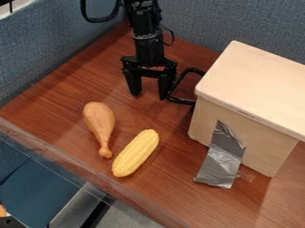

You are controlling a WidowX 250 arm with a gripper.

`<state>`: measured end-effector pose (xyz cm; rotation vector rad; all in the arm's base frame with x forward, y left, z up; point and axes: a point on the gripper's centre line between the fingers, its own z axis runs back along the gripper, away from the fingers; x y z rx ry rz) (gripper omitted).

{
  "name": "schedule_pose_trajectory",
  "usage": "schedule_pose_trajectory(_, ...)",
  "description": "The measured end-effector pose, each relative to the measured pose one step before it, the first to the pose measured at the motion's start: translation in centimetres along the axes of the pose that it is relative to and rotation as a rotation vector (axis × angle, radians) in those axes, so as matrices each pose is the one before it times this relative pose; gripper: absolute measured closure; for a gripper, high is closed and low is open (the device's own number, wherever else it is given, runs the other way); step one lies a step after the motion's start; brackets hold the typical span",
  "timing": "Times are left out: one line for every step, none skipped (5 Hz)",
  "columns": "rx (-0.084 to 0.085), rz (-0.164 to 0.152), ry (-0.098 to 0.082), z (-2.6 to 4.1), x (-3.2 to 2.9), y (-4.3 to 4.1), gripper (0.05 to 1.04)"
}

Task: Close the drawer

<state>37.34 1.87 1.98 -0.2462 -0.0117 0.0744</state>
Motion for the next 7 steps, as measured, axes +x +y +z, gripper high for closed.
schedule_pose_trajectory(0.0492,0.0602,-0.0600,2.697,0.291,1.967,0.084)
schedule_pose_trajectory(0.0410,0.1335,-0.0542,3.213,-0.526,4.092,0.084)
schedule_pose_trajectory(0.0215,0.0292,-0.0111,0.855,-1.399,1.711,0.084)
schedule_pose_trajectory(-0.0184,-0.0009,0.0003,0.992,-1.581,0.413,0.084)
schedule_pose_trajectory(-0.0434,-0.0203,0.0003,0.955,-1.937,-0.888,0.084)
schedule_pose_trajectory(-0.0243,-0.0398,-0.0069,1.030,-1.482,-1.494,0.084)
schedule_pose_trajectory(0.0026,-0.0269,-0.0252,1.118,-1.258,-0.933,0.084)
